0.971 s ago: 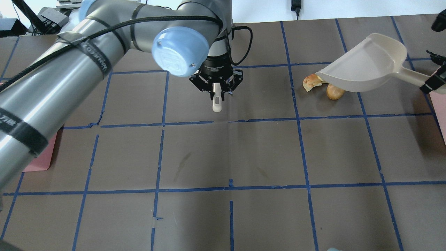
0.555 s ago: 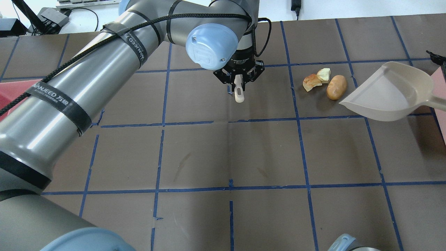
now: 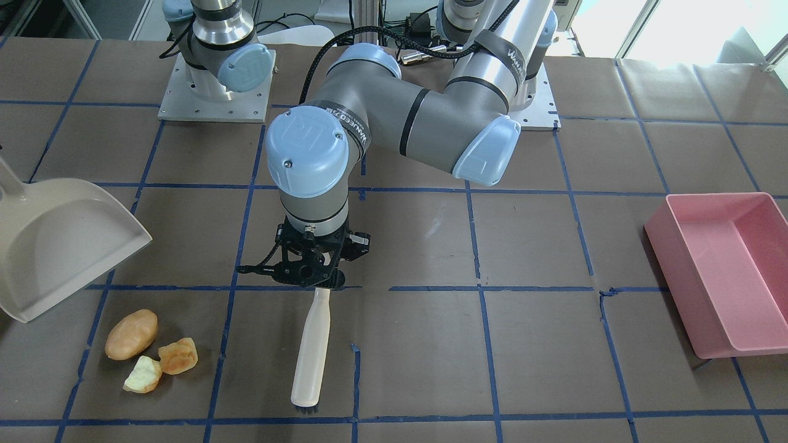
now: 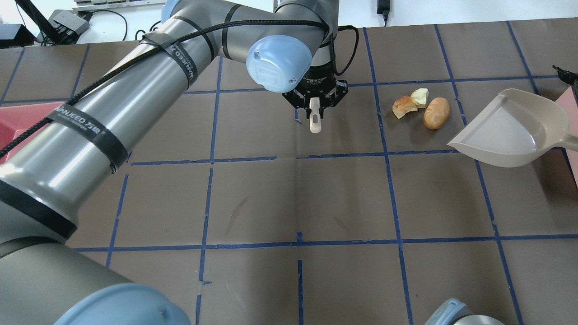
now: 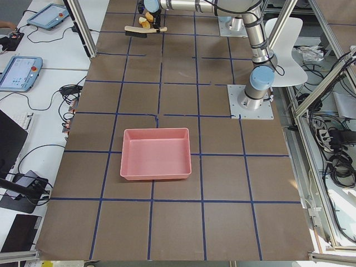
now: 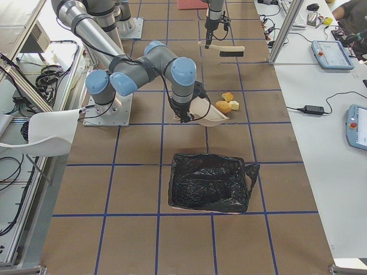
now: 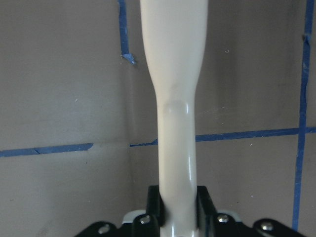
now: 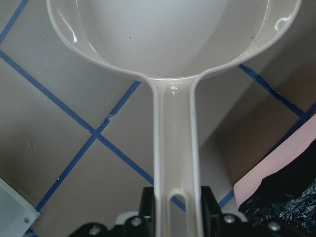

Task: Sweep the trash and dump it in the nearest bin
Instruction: 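Place the dustpan beyond the food pieces while the left gripper brings the brush over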

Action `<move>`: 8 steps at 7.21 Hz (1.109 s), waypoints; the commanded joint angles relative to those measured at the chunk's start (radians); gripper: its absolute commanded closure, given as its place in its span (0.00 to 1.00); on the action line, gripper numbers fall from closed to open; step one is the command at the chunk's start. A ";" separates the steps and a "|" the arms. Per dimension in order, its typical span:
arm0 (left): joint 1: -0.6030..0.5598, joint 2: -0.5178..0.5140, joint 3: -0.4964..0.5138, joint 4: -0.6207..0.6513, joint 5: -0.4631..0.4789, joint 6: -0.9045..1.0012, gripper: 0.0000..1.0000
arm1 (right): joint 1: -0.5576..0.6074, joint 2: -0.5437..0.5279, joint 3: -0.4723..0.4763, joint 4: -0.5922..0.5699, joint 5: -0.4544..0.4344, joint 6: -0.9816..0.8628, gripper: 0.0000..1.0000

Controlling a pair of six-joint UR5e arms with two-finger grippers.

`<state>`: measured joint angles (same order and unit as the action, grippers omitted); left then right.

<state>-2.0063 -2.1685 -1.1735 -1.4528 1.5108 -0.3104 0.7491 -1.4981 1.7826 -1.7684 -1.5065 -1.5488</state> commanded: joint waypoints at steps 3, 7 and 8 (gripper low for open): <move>-0.011 -0.108 0.151 -0.005 -0.026 -0.007 1.00 | 0.010 0.128 -0.005 -0.196 0.012 -0.050 0.68; -0.117 -0.236 0.251 -0.035 -0.021 0.000 1.00 | 0.033 0.180 -0.006 -0.250 0.014 -0.161 0.68; -0.133 -0.273 0.311 -0.035 -0.021 0.005 1.00 | 0.041 0.180 -0.006 -0.250 0.014 -0.180 0.68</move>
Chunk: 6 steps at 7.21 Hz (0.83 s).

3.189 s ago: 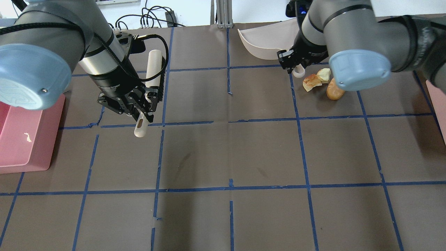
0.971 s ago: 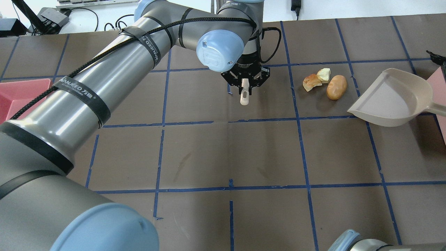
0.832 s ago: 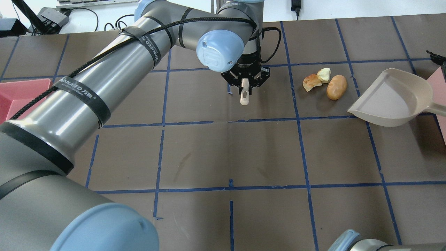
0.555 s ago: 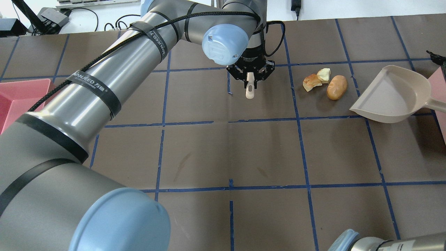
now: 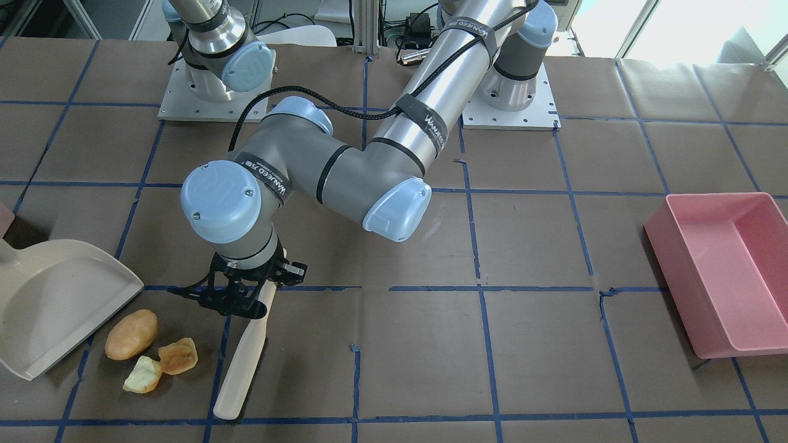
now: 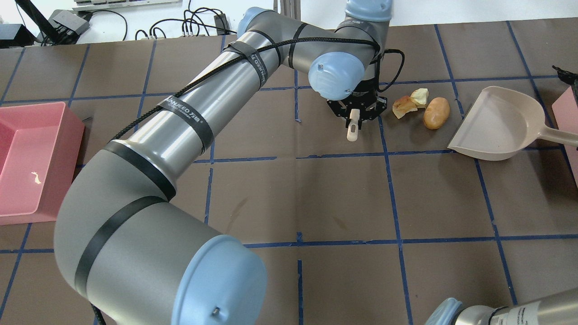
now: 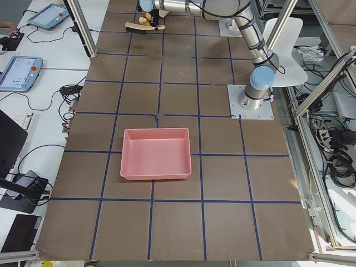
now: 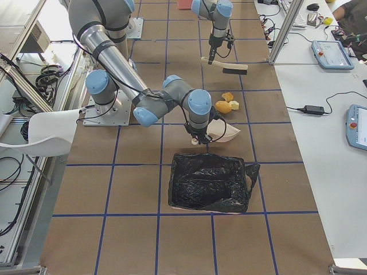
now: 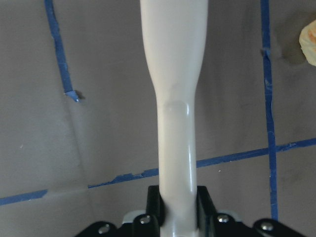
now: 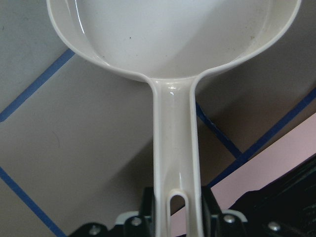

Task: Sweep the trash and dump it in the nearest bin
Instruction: 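Sweep the food pieces into the dustpan with the brush in the left gripper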

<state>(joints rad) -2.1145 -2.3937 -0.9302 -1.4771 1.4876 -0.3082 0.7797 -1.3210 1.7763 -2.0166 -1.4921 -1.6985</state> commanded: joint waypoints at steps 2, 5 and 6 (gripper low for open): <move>-0.070 -0.139 0.171 -0.041 -0.010 -0.063 1.00 | 0.013 0.032 -0.001 -0.005 -0.003 -0.047 0.68; -0.131 -0.179 0.195 -0.028 -0.009 -0.037 1.00 | 0.029 0.033 -0.001 -0.005 -0.002 -0.067 0.68; -0.174 -0.212 0.233 -0.028 -0.010 -0.034 1.00 | 0.033 0.036 0.000 -0.005 0.001 -0.081 0.68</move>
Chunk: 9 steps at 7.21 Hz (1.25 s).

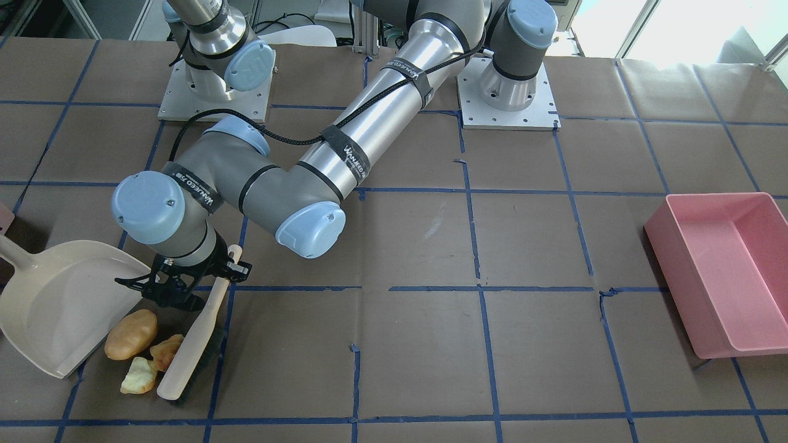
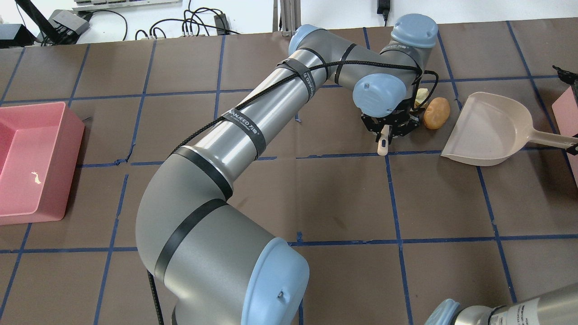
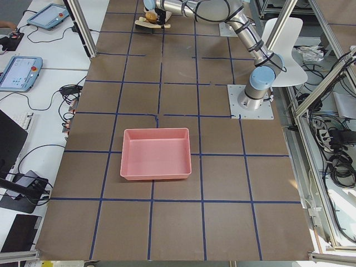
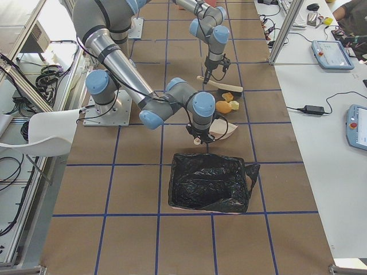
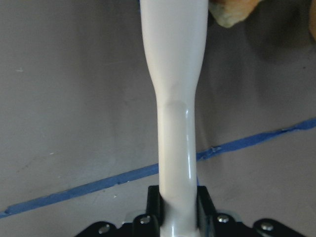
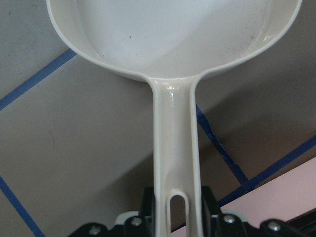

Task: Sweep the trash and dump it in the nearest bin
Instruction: 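Sweep the food pieces into the dustpan with the brush in the left gripper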

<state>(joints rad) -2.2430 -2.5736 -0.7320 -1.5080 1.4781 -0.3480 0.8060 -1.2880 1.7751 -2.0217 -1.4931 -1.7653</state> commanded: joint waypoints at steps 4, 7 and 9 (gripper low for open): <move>-0.173 -0.051 0.109 0.100 -0.002 0.199 0.99 | 0.028 0.018 0.001 0.000 0.013 -0.016 0.68; -0.208 -0.011 0.099 0.036 0.004 0.238 0.99 | 0.030 0.018 0.001 0.000 0.016 -0.016 0.68; -0.202 0.045 0.068 0.000 0.022 0.257 0.99 | 0.030 0.019 0.001 0.000 0.017 -0.016 0.68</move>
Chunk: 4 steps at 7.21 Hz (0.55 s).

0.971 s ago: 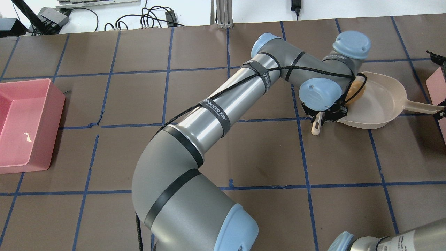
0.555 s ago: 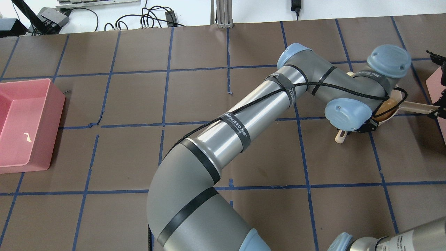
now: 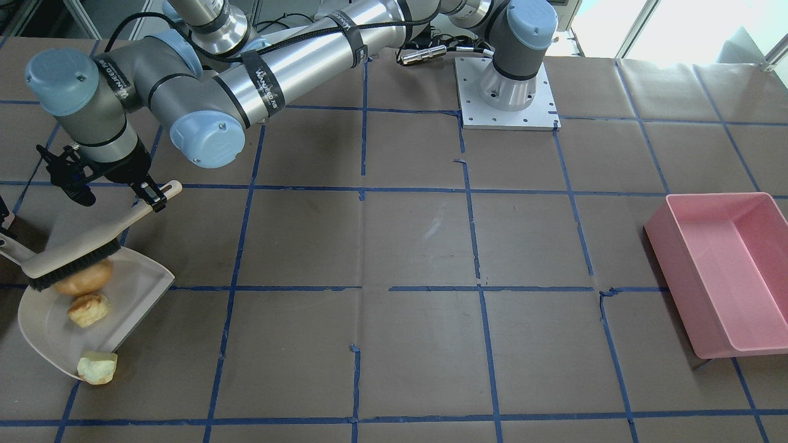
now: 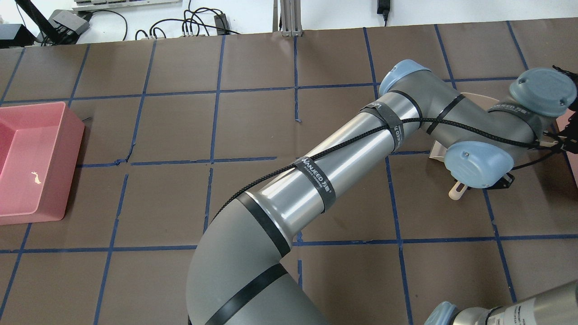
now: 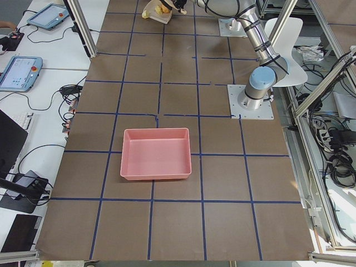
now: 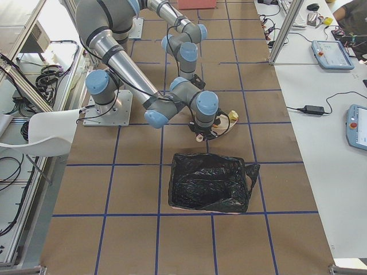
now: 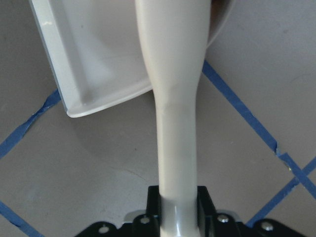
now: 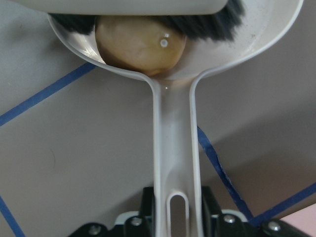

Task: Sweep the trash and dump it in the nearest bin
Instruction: 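Sweep the food pieces into the dustpan with the brush in the left gripper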

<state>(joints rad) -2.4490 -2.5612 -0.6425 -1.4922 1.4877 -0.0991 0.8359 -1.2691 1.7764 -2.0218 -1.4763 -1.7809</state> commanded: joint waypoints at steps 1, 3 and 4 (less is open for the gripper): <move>0.065 0.030 -0.031 -0.016 0.066 0.024 1.00 | 0.000 0.001 -0.002 0.000 0.001 0.000 0.68; 0.236 0.019 -0.009 -0.019 0.077 0.038 1.00 | 0.000 0.005 0.000 0.000 0.001 -0.005 0.68; 0.255 0.000 -0.008 -0.016 0.173 0.188 1.00 | 0.000 0.013 -0.002 0.000 0.001 -0.006 0.68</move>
<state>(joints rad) -2.2448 -2.5434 -0.6545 -1.5096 1.5838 -0.0279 0.8361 -1.2630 1.7755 -2.0218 -1.4757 -1.7848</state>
